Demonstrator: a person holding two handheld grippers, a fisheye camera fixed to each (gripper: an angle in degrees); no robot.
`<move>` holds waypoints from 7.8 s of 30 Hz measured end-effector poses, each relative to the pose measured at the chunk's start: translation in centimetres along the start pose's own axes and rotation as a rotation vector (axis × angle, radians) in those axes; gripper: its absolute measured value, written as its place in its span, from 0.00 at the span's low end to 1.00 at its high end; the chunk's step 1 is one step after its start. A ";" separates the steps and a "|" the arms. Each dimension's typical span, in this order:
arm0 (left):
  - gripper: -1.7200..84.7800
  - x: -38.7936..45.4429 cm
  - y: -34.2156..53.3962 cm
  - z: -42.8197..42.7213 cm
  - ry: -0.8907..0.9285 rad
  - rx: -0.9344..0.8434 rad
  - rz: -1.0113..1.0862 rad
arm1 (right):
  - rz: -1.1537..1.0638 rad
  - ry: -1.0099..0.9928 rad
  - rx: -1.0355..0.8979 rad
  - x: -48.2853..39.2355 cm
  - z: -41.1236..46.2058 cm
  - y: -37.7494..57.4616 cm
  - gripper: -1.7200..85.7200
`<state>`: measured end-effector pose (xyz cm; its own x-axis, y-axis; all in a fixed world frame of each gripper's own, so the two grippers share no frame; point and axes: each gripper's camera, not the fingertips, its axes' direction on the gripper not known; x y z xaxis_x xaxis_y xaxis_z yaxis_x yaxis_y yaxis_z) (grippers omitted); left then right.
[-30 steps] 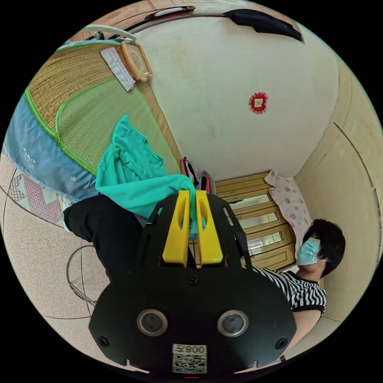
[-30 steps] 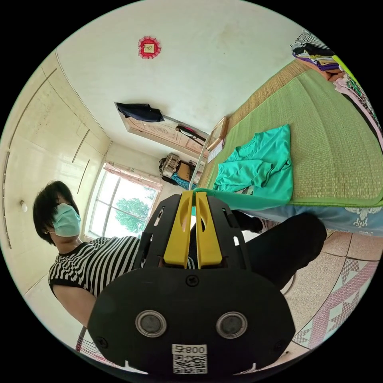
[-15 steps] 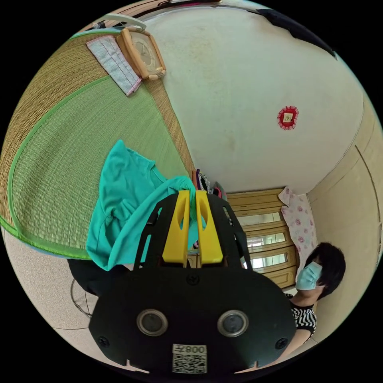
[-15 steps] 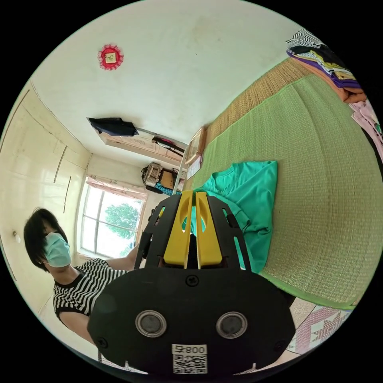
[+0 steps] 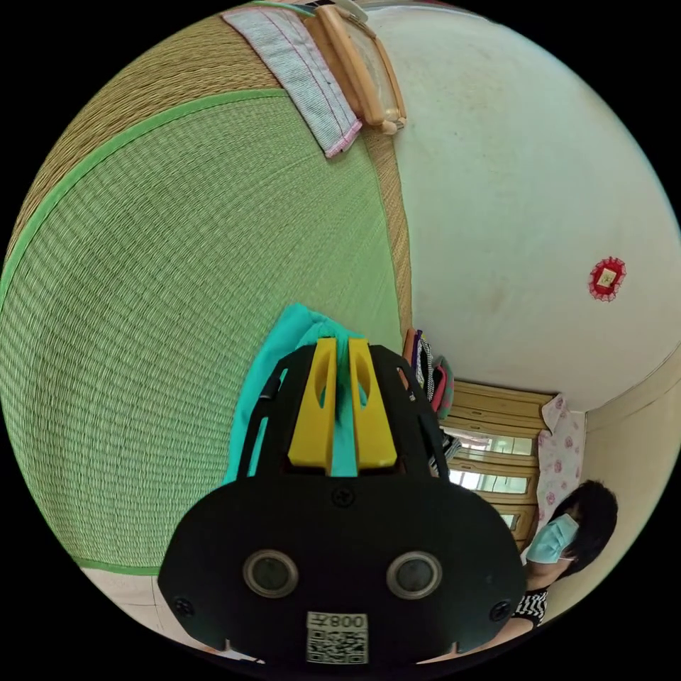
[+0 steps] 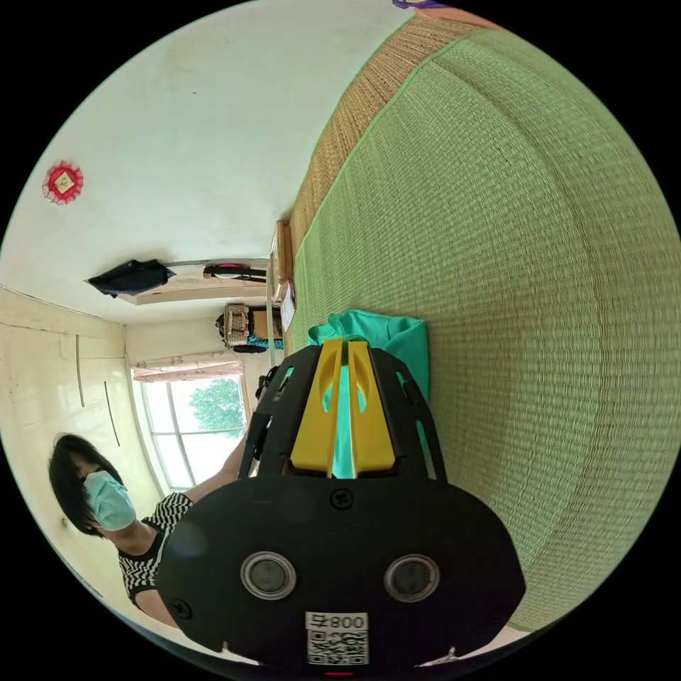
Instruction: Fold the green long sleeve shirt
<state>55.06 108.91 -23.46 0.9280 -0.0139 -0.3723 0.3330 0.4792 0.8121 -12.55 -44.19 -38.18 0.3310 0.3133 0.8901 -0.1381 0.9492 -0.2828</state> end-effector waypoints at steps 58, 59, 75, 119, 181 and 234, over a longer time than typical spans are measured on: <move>0.11 -0.9 -5.9 25.5 -0.166 -0.071 0.154 | -0.148 0.270 0.042 3.6 18.5 2.0 0.05; 0.11 -0.6 -6.1 25.9 -0.182 -0.071 0.159 | -0.147 0.266 0.041 3.7 18.6 2.0 0.05; 0.03 1.4 -7.6 28.0 -0.138 -0.057 0.168 | -0.085 0.261 0.013 4.8 22.0 -1.9 0.03; 0.03 3.7 -11.7 30.6 0.029 -0.021 0.130 | -0.341 0.472 -0.243 -3.0 30.8 -3.7 0.02; 0.02 29.7 -10.3 55.3 -0.370 -0.261 0.535 | -0.404 0.401 -0.157 -10.0 33.7 -9.9 0.02; 0.03 22.6 -0.2 16.5 -0.650 0.034 0.472 | -0.298 0.708 0.021 -12.6 14.9 -0.9 0.02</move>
<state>78.74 94.03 -24.64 0.8804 -0.3293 0.3414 -0.1239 0.5351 0.8356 -30.50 -49.45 -43.85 0.8749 -0.0052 0.4843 0.0355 0.9979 -0.0535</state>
